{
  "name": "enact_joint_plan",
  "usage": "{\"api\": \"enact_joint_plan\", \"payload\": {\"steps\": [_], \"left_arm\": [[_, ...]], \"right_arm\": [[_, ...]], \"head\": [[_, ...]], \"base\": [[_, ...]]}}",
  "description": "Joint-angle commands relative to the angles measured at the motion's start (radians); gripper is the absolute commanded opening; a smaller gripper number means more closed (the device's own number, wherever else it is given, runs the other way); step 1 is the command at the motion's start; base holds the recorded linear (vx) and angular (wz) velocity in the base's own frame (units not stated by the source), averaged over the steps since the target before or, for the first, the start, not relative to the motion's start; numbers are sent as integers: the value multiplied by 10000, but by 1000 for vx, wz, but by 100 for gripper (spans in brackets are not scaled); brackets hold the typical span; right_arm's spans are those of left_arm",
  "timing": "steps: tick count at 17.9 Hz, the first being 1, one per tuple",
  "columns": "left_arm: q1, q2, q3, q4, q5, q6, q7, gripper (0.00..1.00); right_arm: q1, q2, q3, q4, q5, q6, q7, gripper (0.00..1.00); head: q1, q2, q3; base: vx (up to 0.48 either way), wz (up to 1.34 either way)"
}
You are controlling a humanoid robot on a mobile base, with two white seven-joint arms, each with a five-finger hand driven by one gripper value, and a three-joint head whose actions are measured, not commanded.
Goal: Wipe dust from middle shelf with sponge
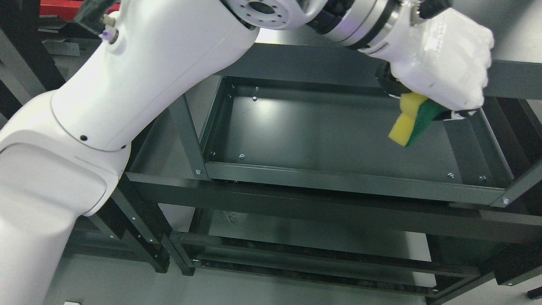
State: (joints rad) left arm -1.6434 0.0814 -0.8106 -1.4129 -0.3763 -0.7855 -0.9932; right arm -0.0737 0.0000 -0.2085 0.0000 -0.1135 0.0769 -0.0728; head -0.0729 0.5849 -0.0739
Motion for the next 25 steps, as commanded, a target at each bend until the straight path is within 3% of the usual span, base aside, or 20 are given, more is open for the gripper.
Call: {"api": "enact_joint_plan", "payload": {"steps": [1, 6, 10, 16, 18, 19, 20, 25], "left_arm": [[1107, 2587, 2091, -2542, 1520, 1, -545, 4], [1997, 4887, 3502, -3296, 2610, 1, -544, 4], [2719, 7219, 3688, -3588, 3531, 1, -468, 4], [2750, 8909, 4072, -3603, 4528, 1, -422, 3], [2919, 8805, 3981, -3603, 4560, 1, -224, 3], [2995, 8409, 3813, -3603, 4530, 1, 5, 3], [2920, 7054, 3416, -3467, 3968, 1, 129, 2], [2674, 3075, 2846, -2318, 1621, 1, 757, 2]], "right_arm": [[0, -175, 14, -174, 0, -2, -8, 100], [0, -175, -2, -174, 0, -2, -8, 100], [0, -175, -2, -174, 0, -2, -8, 100], [0, -175, -2, -174, 0, -2, -8, 100], [0, -175, -2, -174, 0, -2, -8, 100], [0, -175, 14, -174, 0, -2, -8, 100], [0, -175, -2, -174, 0, -2, -8, 100], [0, -175, -2, -174, 0, -2, -8, 100]], "head": [[0, 0, 0], [0, 0, 0], [0, 0, 0], [0, 0, 0], [0, 0, 0], [0, 0, 0], [0, 0, 0], [0, 0, 0]], "base": [[0, 0], [0, 0], [0, 0], [0, 0], [0, 0], [0, 0], [0, 0], [-2, 10]]}}
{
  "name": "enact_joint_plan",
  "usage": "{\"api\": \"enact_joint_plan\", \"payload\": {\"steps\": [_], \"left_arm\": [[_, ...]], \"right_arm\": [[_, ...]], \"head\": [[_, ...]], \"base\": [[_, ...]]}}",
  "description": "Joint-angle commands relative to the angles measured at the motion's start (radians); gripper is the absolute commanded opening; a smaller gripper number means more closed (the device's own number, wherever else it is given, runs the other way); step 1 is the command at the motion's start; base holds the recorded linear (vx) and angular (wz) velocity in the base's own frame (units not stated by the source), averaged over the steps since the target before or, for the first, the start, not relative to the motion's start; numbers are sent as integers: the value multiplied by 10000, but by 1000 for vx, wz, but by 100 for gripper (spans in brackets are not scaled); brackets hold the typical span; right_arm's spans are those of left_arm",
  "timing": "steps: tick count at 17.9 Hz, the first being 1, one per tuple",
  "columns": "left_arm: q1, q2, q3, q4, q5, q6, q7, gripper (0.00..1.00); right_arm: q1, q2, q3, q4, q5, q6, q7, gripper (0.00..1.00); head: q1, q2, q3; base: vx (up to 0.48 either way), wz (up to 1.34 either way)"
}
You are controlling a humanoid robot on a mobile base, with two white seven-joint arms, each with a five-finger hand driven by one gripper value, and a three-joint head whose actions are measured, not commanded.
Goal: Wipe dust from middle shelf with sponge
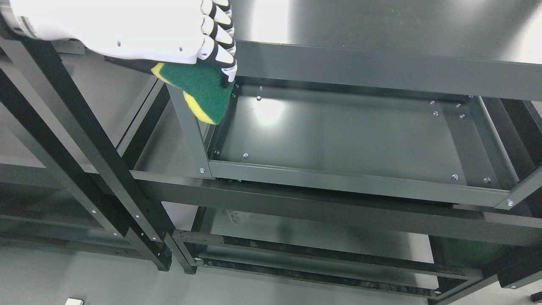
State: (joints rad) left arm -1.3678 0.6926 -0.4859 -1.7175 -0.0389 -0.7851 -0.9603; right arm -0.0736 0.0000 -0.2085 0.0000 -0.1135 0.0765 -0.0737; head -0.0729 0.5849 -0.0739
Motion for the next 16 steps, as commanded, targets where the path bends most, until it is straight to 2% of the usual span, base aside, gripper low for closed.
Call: {"api": "enact_joint_plan", "payload": {"steps": [1, 3, 5, 7, 8, 12, 16], "left_arm": [[-97, -3668, -448, 943, -2154, -3, 551, 2], [-128, -5398, -434, 1693, -2982, -3, 598, 1], [-433, -6751, -449, 2703, -3551, -3, 705, 1], [-588, -6751, -509, 3626, -4012, -3, 1072, 1], [-664, -6751, -966, 4040, -4181, -3, 1514, 1], [-910, -6751, -2501, 4458, -4183, 40, 3601, 1], [-1017, -6751, -4035, 4826, -3770, 1268, 5182, 2]], "right_arm": [[0, -175, -2, -174, 0, 2, 1, 100], [0, -175, -2, -174, 0, 2, 1, 100], [0, -175, -2, -174, 0, 2, 1, 100], [0, -175, -2, -174, 0, 2, 1, 100], [0, -175, -2, -174, 0, 2, 1, 100], [0, -175, -2, -174, 0, 2, 1, 100], [0, -175, -2, -174, 0, 2, 1, 100]], "head": [[0, 0, 0], [0, 0, 0], [0, 0, 0], [0, 0, 0], [0, 0, 0], [0, 0, 0], [0, 0, 0]], "base": [[-5, 20], [-3, 12], [0, 0], [0, 0], [0, 0], [0, 0], [0, 0]]}}
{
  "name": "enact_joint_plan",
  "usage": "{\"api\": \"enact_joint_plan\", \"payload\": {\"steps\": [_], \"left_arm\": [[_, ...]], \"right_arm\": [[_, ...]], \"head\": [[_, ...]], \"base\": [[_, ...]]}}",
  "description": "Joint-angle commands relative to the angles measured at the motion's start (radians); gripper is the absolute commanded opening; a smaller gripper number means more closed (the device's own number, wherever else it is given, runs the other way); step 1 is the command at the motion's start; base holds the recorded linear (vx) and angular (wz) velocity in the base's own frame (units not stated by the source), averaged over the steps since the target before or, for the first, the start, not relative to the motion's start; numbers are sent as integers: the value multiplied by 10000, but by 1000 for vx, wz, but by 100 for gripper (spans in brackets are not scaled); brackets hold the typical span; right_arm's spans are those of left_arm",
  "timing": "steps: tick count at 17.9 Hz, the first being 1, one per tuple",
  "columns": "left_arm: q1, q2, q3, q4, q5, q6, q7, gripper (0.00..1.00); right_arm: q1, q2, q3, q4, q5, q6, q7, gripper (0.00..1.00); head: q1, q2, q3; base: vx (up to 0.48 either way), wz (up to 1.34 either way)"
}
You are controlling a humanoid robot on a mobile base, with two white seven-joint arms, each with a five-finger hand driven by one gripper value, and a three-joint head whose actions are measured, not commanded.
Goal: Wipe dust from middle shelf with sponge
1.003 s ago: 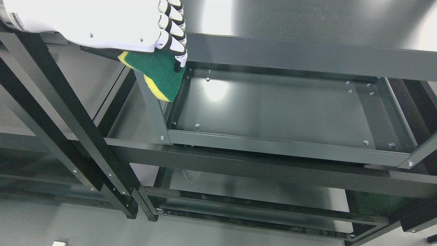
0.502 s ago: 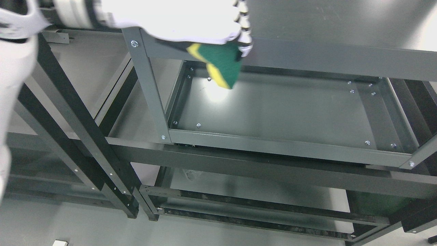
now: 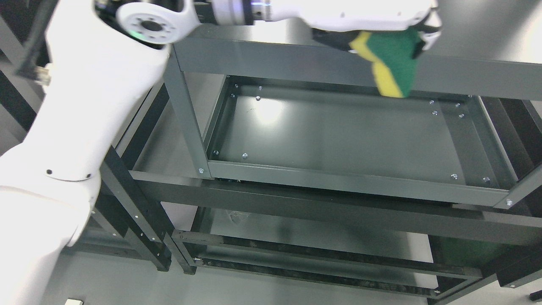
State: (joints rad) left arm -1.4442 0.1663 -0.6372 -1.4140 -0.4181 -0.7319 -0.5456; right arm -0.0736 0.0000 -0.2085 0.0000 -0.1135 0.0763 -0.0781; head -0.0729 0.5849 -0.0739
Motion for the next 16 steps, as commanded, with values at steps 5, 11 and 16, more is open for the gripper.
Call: {"api": "enact_joint_plan", "payload": {"steps": [5, 11, 16], "left_arm": [[-407, -1489, -4591, 1853, 741, 2499, 2278, 2], [-422, -1489, -5256, 1196, 1557, 3605, 3199, 2], [-377, -1489, -5393, 213, 2688, 4250, 3538, 1]], "right_arm": [[0, -175, -1, -175, 0, 4, 45, 100], [0, -175, -1, -175, 0, 4, 45, 100], [0, -175, -1, -175, 0, 4, 45, 100]], "head": [[0, 0, 0], [0, 0, 0], [0, 0, 0]], "base": [[0, 0], [0, 0], [0, 0]]}}
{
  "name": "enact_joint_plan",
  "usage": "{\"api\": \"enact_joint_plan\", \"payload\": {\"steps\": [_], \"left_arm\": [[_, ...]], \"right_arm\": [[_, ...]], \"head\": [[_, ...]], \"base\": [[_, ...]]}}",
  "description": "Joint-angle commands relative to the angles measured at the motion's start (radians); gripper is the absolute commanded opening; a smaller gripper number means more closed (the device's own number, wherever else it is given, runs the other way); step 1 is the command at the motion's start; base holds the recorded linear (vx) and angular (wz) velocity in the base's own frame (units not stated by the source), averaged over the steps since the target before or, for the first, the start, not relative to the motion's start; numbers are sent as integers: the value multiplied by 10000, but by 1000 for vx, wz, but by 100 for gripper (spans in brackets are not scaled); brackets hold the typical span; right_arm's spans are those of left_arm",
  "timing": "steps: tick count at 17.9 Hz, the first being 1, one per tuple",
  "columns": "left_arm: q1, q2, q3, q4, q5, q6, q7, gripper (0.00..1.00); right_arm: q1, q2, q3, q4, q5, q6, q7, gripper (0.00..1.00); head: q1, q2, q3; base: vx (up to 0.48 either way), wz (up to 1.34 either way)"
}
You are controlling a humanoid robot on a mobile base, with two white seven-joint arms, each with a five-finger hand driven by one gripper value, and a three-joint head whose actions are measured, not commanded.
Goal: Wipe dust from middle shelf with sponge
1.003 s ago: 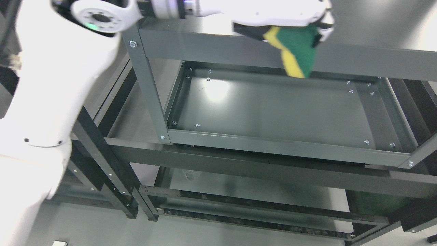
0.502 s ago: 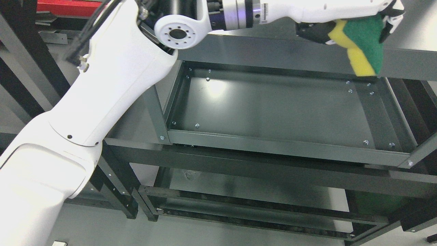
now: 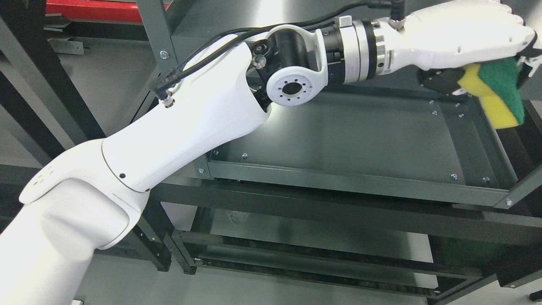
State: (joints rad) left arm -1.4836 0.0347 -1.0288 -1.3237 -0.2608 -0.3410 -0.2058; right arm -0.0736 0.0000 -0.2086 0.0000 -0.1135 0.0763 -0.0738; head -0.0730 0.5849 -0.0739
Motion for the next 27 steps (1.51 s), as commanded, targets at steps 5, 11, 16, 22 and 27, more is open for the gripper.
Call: {"api": "enact_joint_plan", "payload": {"steps": [5, 11, 16, 22, 27], "left_arm": [[247, -173, -2151, -921, 2528, 434, 478, 1], [2053, -173, -2413, -952, 3160, 449, 540, 2], [4890, -173, -2108, -784, 3022, 465, 448, 2], [8741, -173, 2532, -262, 2623, 465, 509, 2], [10261, -173, 6355, -934, 2654, 480, 905, 2]], "right_arm": [[0, -175, 0, -175, 0, 4, 2, 100], [0, -175, 0, -175, 0, 4, 2, 100], [0, -175, 0, -175, 0, 4, 2, 100], [0, -175, 0, -175, 0, 4, 2, 100], [0, -175, 0, -175, 0, 4, 2, 100]], "head": [[0, 0, 0], [0, 0, 0], [0, 0, 0], [0, 0, 0], [0, 0, 0]], "base": [[0, 0], [0, 0], [0, 0], [0, 0], [0, 0]]}}
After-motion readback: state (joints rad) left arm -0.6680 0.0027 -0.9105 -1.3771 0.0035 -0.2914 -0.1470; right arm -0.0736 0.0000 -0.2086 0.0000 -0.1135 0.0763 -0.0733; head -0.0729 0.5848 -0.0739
